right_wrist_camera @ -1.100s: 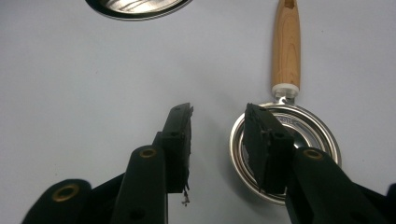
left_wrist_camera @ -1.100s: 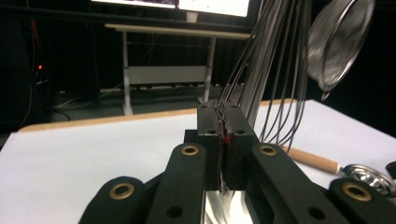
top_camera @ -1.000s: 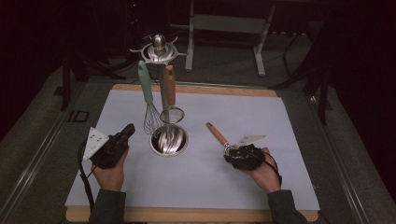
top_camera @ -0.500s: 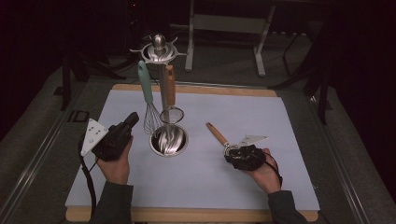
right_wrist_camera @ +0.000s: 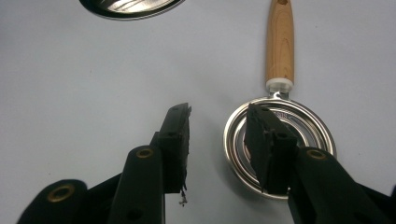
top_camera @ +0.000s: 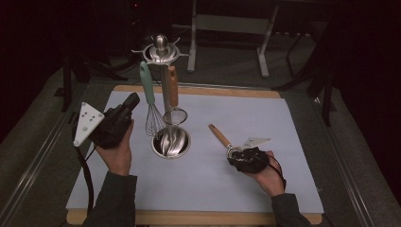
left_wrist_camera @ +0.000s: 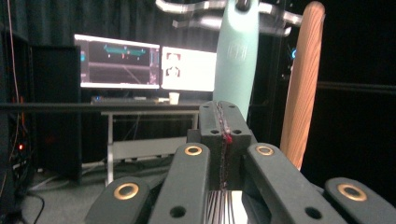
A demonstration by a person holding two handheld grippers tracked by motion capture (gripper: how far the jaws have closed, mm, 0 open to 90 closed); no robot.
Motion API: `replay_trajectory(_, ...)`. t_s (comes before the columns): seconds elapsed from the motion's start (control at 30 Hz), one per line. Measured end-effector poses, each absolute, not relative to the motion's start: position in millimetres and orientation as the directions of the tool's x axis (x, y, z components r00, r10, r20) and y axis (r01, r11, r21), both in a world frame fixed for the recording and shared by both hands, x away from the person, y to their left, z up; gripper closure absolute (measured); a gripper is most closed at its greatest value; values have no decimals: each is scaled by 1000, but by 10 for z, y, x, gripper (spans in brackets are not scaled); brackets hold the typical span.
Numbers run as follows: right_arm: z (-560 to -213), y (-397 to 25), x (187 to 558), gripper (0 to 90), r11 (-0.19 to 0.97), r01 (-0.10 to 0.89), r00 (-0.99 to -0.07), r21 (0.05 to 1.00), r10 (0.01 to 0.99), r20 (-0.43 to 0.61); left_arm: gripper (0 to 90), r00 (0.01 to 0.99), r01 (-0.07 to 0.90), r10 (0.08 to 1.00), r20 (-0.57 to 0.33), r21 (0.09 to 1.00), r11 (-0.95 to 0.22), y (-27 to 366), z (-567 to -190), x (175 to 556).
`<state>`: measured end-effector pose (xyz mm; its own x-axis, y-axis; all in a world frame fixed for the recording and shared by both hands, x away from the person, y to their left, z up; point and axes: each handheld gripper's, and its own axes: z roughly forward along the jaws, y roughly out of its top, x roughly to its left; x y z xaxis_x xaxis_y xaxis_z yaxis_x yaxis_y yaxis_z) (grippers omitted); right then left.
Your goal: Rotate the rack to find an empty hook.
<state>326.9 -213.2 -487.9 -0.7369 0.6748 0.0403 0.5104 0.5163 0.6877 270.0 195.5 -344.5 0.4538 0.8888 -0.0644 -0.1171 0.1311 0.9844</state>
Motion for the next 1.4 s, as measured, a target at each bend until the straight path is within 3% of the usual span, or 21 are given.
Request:
replay_trajectory(0.7,-4908,-2151,3265,595,516,517,-731,683,681,39,898,475,-239,879,-26,958,158,1753,-2917,2743)
replay_trajectory(1.4,-4917,-2170,3265,593,516,519,-728,682,684,36,898,462,-223,886,-31,963,150,1832,-2879,2864)
